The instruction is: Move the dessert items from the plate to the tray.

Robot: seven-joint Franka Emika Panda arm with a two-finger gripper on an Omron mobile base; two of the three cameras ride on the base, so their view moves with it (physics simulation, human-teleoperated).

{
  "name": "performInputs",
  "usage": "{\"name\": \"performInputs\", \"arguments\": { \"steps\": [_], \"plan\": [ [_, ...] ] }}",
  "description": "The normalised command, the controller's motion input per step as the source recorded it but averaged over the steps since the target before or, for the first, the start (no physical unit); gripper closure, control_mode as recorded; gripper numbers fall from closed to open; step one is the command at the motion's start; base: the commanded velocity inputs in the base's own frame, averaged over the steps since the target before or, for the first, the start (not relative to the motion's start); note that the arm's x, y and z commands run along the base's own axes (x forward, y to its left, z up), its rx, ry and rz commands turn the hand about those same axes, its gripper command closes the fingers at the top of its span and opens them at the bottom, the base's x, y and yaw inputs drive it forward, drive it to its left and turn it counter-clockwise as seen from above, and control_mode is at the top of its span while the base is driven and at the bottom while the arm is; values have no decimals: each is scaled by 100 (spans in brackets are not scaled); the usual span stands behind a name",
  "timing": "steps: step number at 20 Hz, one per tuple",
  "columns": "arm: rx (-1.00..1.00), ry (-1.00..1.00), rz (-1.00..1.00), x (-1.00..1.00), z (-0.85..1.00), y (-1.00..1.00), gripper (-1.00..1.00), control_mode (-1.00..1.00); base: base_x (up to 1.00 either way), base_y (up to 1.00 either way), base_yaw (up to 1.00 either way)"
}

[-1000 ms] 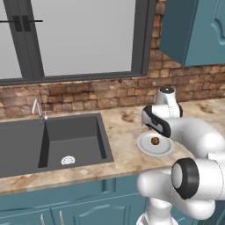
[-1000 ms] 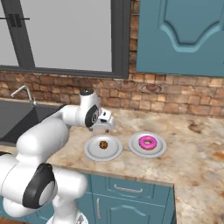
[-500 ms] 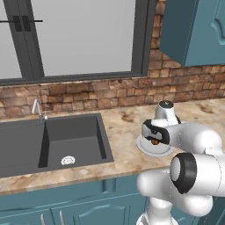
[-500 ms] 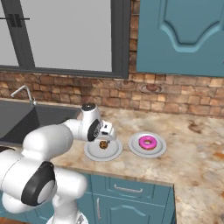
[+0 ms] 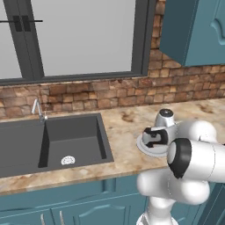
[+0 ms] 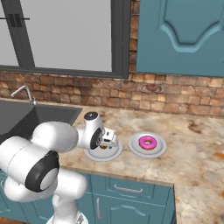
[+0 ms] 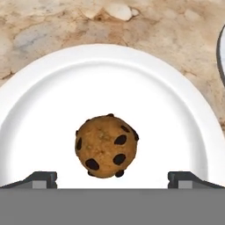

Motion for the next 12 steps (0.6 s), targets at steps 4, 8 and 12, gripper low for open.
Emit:
{"name": "performInputs", "arguments": {
  "steps": [4, 8, 12],
  "plan": [
    [0, 0, 0, 23, -9, 0, -100, -100, 0, 0, 0],
    [0, 0, 0, 20, 0, -6, -100, -100, 0, 0, 0],
    [0, 0, 0, 0, -8, -2, -100, -100, 0, 0, 0]
  ]
}}
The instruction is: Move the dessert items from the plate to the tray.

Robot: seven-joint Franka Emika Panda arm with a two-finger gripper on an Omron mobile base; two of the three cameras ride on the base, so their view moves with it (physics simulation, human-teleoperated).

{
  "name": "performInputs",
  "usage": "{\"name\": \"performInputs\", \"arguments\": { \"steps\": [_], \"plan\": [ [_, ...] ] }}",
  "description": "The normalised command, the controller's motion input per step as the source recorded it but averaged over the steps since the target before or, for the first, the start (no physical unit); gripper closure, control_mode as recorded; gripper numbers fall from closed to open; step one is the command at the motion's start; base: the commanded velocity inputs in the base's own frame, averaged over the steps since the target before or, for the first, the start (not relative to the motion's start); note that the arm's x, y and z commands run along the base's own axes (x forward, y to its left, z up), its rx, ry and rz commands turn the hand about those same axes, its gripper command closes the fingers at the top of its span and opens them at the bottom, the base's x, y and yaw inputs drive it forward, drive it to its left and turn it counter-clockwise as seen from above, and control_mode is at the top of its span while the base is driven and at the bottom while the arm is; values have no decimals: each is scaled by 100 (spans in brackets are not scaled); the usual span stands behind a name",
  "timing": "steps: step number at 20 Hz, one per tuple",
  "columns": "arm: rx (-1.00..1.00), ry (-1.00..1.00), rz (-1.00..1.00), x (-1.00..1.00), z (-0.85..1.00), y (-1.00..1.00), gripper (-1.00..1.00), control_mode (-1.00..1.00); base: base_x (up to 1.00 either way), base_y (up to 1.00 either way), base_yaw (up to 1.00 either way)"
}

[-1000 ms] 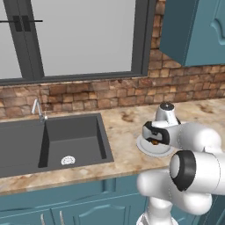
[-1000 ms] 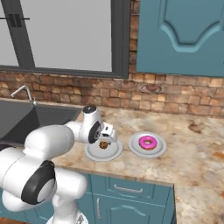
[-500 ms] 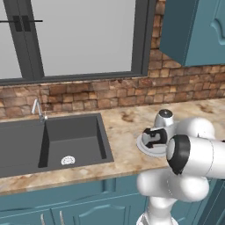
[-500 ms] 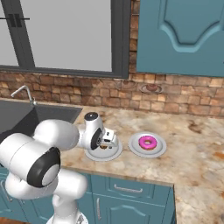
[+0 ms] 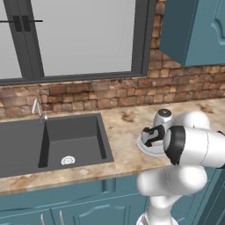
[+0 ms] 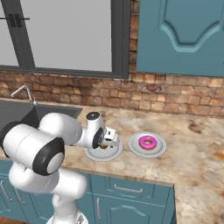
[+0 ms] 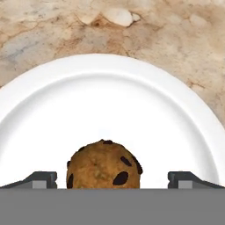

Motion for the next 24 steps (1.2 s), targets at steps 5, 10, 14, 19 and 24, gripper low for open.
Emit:
{"name": "performInputs", "arguments": {
  "steps": [5, 10, 14, 19, 24],
  "plan": [
    [0, 0, 0, 0, -12, 0, 100, -100, 0, 0, 0],
    [0, 0, 0, 0, 0, 0, 100, -100, 0, 0, 0],
    [0, 1, -1, 0, 19, 16, 100, -100, 0, 0, 0],
    [8, 11, 0, -18, 94, 17, 100, -100, 0, 0, 0],
    [14, 11, 0, -44, 100, 13, 100, -100, 0, 0, 0]
  ]
}}
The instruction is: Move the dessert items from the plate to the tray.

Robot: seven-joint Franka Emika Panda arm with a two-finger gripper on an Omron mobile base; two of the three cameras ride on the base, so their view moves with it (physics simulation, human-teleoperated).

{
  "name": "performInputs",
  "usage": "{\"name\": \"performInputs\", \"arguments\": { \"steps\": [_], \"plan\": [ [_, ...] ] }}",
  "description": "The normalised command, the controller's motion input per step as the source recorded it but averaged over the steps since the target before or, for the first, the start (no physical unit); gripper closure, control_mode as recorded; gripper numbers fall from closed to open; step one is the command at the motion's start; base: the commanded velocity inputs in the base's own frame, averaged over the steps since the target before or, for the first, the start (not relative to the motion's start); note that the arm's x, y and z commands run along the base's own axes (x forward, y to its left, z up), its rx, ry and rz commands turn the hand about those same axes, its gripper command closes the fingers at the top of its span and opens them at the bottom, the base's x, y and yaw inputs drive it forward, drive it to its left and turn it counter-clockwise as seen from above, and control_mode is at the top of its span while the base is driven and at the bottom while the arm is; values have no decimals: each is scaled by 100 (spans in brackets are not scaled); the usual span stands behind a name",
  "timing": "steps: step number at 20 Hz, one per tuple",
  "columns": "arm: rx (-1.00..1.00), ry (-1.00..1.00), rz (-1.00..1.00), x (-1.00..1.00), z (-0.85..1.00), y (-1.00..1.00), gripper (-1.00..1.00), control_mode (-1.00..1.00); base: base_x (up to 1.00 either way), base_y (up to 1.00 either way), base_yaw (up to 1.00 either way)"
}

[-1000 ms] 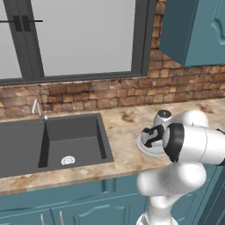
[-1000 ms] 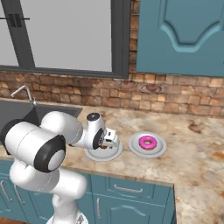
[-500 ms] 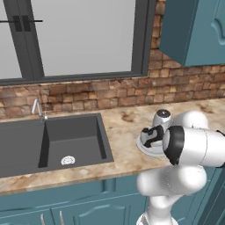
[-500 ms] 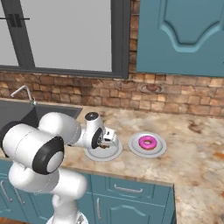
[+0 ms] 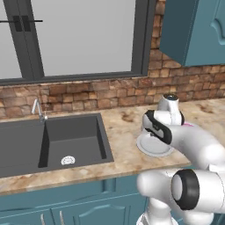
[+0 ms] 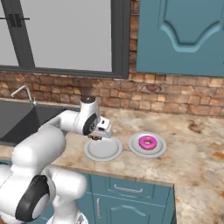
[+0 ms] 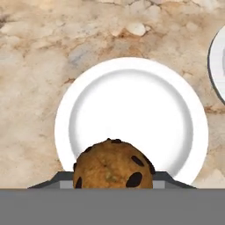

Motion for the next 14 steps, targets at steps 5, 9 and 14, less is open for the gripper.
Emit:
{"name": "performInputs", "arguments": {
  "steps": [5, 9, 14],
  "plan": [
    [3, 6, 1, -64, 78, 29, 100, -100, 0, 0, 0],
    [-15, -9, -1, -65, 35, 34, 100, -100, 0, 0, 0],
    [-3, -7, -2, -75, 46, 19, 100, -100, 0, 0, 0]
  ]
}}
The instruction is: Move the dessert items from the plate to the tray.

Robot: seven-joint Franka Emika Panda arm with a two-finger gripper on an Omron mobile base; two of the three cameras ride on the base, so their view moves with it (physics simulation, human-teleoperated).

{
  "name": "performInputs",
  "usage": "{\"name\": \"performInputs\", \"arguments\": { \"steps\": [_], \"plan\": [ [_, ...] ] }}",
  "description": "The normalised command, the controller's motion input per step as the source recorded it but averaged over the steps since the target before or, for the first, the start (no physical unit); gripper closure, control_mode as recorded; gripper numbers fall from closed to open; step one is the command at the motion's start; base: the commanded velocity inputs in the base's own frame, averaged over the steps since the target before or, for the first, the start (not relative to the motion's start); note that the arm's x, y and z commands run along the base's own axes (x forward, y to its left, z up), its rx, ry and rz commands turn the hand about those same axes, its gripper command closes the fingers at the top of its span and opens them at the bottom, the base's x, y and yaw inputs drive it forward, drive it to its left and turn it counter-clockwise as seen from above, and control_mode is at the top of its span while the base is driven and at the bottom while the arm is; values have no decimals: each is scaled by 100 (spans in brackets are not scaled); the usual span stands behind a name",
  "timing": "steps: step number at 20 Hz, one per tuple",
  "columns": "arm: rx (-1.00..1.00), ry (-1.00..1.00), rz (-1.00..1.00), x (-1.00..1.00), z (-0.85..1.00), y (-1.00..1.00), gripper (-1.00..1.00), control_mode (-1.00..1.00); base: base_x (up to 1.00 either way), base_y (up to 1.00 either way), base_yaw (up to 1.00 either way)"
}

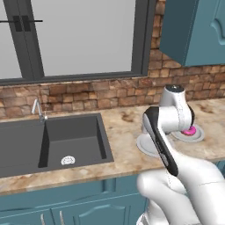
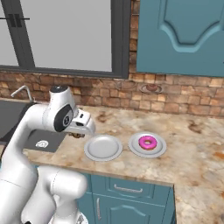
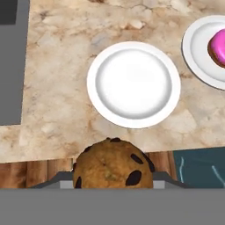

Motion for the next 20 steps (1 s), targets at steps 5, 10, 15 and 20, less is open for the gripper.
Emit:
{"name": "performInputs", "arguments": {
  "steps": [5, 10, 15, 20],
  "plan": [
    [1, -24, -2, -38, 13, 4, 100, -100, 0, 0, 0],
    [0, 3, -3, -5, 26, 0, 100, -100, 0, 0, 0],
    [2, 16, 0, 0, 28, 0, 100, -100, 0, 0, 0],
    [0, 0, 0, 0, 0, 0, 100, -100, 0, 0, 0]
  ]
}}
